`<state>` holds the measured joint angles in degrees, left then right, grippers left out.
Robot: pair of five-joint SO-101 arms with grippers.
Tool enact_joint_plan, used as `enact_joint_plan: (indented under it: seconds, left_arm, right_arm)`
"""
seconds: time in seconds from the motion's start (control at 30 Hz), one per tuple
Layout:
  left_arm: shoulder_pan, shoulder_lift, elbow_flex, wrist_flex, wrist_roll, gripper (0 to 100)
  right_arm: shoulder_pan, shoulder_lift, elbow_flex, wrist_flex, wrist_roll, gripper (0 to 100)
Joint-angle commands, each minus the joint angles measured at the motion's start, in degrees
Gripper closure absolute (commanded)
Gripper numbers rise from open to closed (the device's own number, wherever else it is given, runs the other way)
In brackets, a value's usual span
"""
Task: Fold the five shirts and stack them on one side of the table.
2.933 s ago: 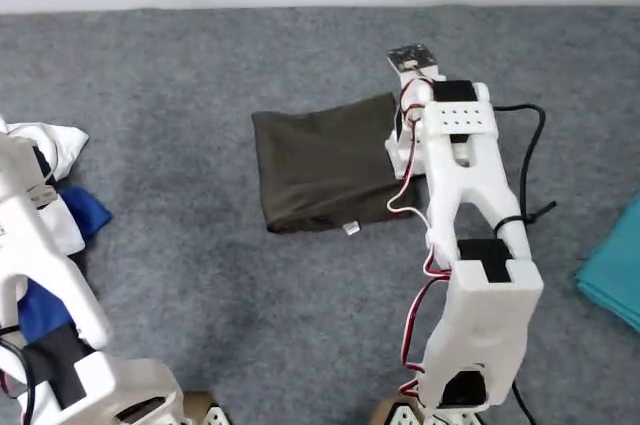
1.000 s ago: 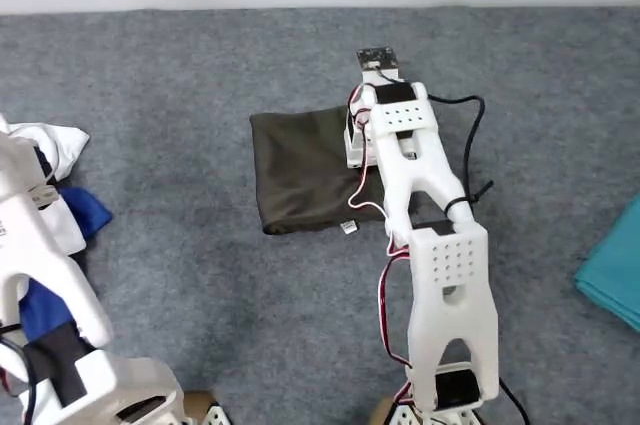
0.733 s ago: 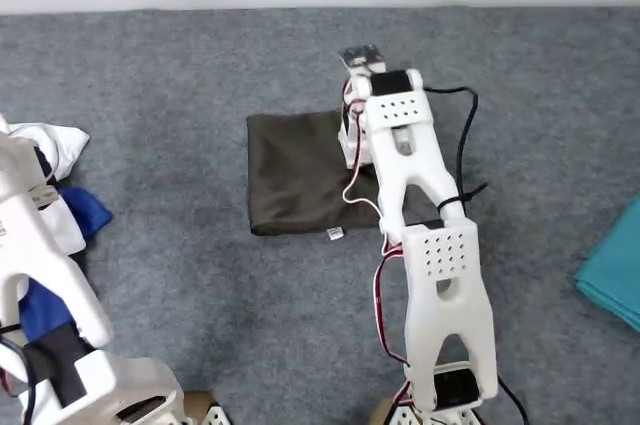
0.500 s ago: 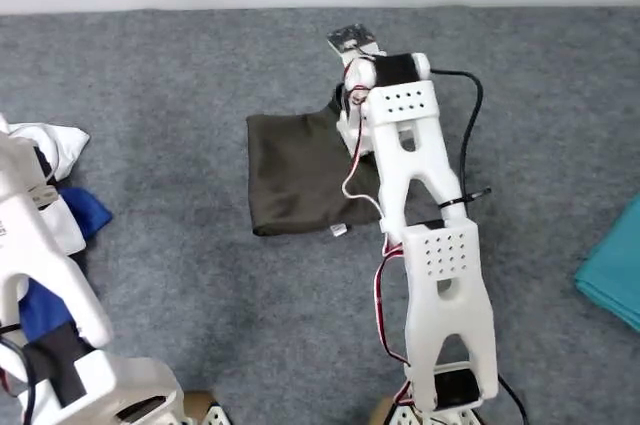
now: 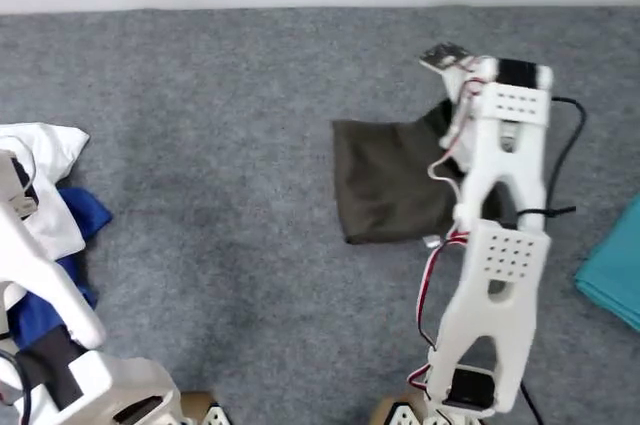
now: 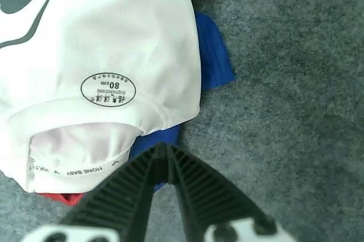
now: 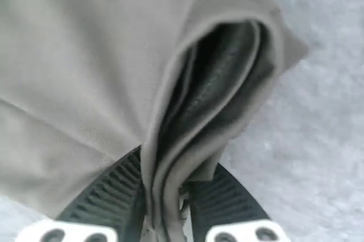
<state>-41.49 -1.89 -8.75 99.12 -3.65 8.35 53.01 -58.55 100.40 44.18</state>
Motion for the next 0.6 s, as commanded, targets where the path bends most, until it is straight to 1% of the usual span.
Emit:
enact_joint_plan:
  seconds: [0.0, 0.07, 0.17, 0.33, 0.5, 0.57]
  left_arm:
    - [0.18, -0.97, -0.31, 1.32, -0.79, 99]
    - [0.18, -0.97, -0.31, 1.32, -0.79, 99]
    - [0.70, -0.97, -0.31, 1.32, -0.88, 99]
    - [3.60, -0.97, -0.40, 1.32, -0.88, 99]
    - [4.84, -0.97, -0.40, 1.41, -0.88, 99]
    - [4.57, -0.97, -0.40, 1.41, -0.88, 99]
  right_arm:
    - [4.70, -4.35, -0.62, 1.27, 7.56, 98.8]
    - [6.64, -4.35, -0.62, -1.45, 11.08, 98.8]
    - [7.96, -4.35, -0.62, -9.01, 14.24, 98.8]
    - [6.02, -3.82, -0.26, -20.35, 17.14, 98.8]
    - [4.26, -2.15, -0.53, -24.66, 17.14, 98.4]
    - [4.26, -1.89, -0.62, -24.04, 16.88, 94.3]
